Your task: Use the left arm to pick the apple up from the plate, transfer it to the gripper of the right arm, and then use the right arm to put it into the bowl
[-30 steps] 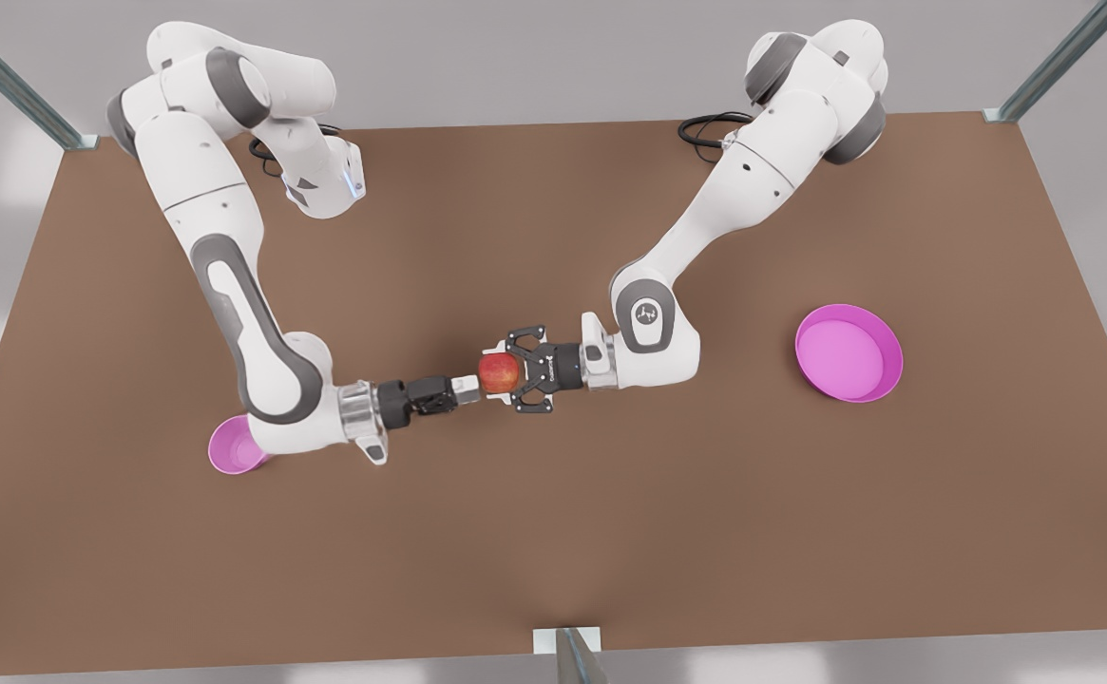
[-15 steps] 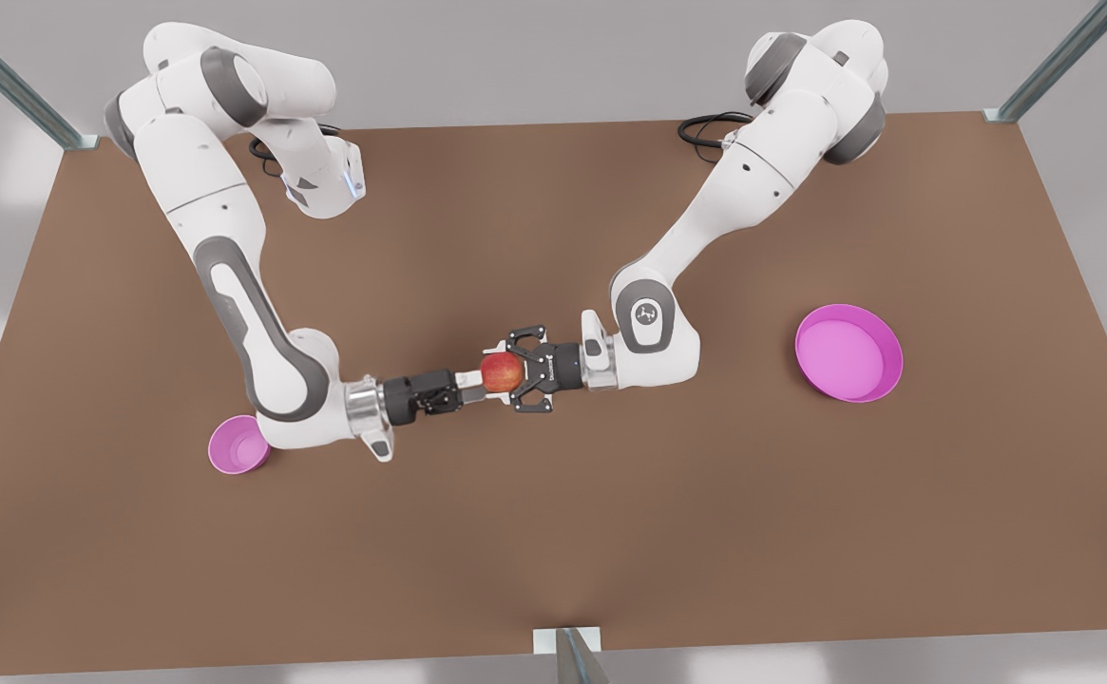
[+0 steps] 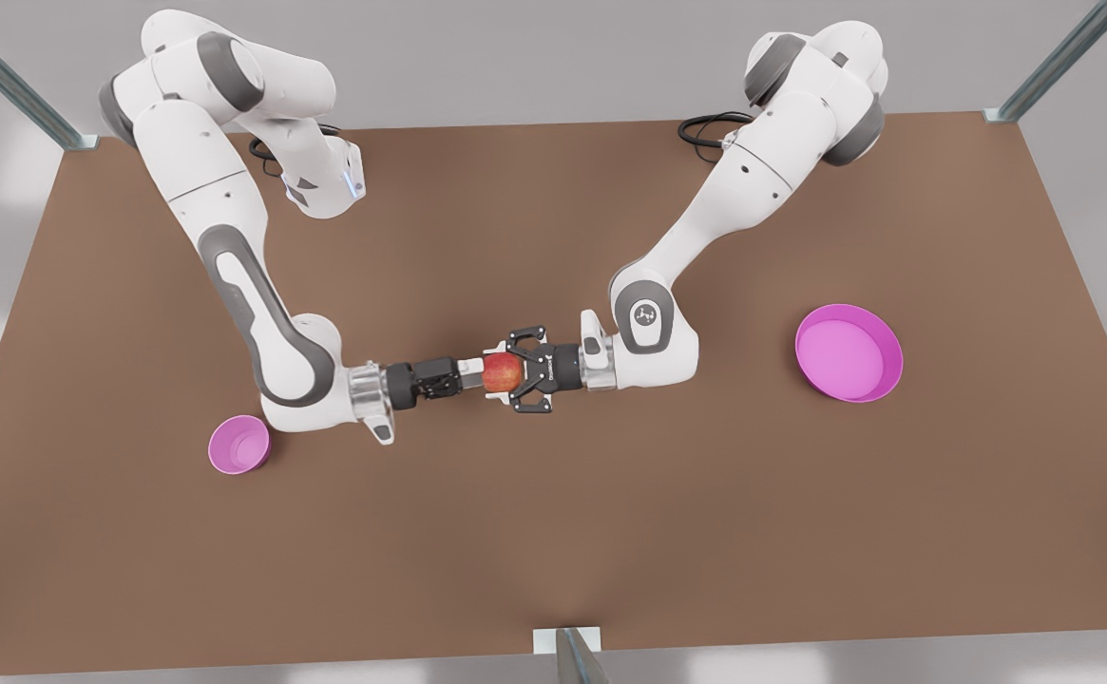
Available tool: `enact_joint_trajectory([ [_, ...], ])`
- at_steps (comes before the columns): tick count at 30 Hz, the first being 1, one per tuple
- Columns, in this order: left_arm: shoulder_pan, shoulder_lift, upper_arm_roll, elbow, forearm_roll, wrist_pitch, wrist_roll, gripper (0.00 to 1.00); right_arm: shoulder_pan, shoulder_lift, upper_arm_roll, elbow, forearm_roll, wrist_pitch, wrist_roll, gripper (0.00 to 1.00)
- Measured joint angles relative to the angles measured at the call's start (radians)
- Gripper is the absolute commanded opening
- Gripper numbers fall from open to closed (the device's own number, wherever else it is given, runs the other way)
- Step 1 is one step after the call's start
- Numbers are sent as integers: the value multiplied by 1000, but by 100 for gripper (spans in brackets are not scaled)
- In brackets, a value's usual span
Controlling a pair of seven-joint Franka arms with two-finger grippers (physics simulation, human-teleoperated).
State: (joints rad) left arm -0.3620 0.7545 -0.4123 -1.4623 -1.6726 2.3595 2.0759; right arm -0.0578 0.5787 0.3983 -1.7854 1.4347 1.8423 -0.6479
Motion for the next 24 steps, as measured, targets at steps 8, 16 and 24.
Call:
enact_joint_trajectory([
  [8,0,7,0,0,0,0,18,76,26,12,6,12,27,41,-1,100],
  [16,-1,9,0,0,-1,0,31,76,47,21,6,19,72,73,-11,100],
  [24,-2,12,0,0,-1,0,40,76,48,43,3,26,74,86,-33,100],
])
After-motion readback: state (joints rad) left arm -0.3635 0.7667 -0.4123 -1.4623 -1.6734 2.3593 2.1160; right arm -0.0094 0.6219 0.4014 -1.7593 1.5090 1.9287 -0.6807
